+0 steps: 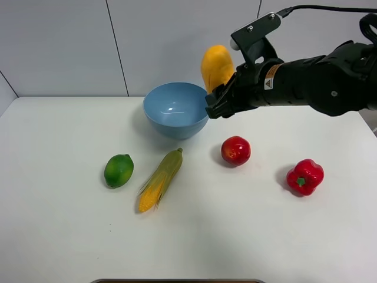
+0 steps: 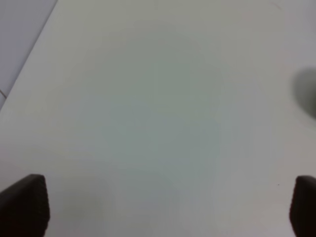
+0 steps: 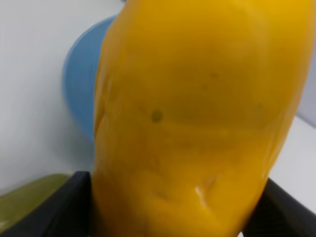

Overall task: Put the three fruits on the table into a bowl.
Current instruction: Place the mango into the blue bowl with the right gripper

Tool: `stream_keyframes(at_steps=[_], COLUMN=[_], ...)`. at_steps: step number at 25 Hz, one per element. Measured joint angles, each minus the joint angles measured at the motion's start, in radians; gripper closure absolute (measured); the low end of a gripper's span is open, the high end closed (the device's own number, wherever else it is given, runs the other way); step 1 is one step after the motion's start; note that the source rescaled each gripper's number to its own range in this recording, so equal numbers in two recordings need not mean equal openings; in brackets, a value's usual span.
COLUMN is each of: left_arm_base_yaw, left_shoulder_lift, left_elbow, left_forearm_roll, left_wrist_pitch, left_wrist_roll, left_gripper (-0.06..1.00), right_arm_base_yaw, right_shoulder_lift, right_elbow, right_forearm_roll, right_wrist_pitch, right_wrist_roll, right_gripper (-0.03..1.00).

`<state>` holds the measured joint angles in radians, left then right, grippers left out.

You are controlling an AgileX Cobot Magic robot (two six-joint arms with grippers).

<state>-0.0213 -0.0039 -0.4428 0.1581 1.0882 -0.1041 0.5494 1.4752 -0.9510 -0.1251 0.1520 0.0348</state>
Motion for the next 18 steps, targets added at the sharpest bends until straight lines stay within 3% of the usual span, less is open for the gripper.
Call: stream_keyframes(at_steps=[7,18], left_arm_base_yaw=[0.000,0.000], left_shoulder_lift=[0.000,0.000], left_elbow=[0.000,0.000], left_forearm_roll=[0.000,0.000], left_wrist_pitch=[0.000,0.000], left_wrist_roll=[0.000,0.000], left_gripper=[-0.06,-0.06], right_arm_base_yaw=[-0.053,-0.052], right_shoulder_lift=[0.099,0.438], right_elbow=[-0.157,-0.533], right_forearm_roll=[0.000,0.000], right_wrist_pitch=[0.002,0.085], right_wrist_roll=[0.003,0.002], right_gripper=[0.97,0.97])
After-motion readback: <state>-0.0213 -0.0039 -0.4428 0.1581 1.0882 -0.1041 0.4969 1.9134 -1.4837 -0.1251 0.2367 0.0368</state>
